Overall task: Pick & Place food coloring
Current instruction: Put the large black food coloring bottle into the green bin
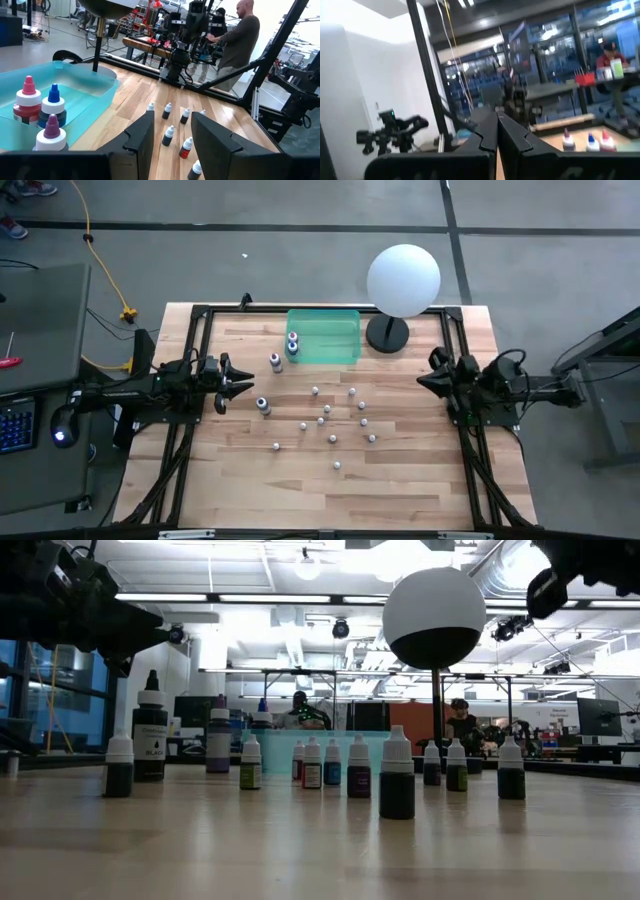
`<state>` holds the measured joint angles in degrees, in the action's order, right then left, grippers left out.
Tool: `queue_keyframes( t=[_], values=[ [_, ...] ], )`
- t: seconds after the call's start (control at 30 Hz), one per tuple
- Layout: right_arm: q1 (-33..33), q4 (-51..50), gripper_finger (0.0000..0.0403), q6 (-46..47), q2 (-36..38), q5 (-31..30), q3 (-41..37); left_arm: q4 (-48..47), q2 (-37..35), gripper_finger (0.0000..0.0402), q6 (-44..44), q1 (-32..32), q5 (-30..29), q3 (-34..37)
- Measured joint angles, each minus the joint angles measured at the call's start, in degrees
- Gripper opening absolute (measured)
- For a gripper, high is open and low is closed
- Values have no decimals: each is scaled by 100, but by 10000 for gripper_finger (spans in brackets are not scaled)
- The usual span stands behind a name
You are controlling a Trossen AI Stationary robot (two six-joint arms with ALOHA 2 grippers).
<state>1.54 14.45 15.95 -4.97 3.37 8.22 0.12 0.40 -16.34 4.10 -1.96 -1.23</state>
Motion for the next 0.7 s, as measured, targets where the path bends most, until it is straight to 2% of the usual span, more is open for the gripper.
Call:
queue_keyframes(
  t=[0.43,0.7],
  values=[
    [0,-139,0,211,480,-35,-494,-1,-1,129,-2,0,0,0],
    [0,-313,0,209,461,-54,-546,-1,-2,129,-2,1,0,2]
  ],
)
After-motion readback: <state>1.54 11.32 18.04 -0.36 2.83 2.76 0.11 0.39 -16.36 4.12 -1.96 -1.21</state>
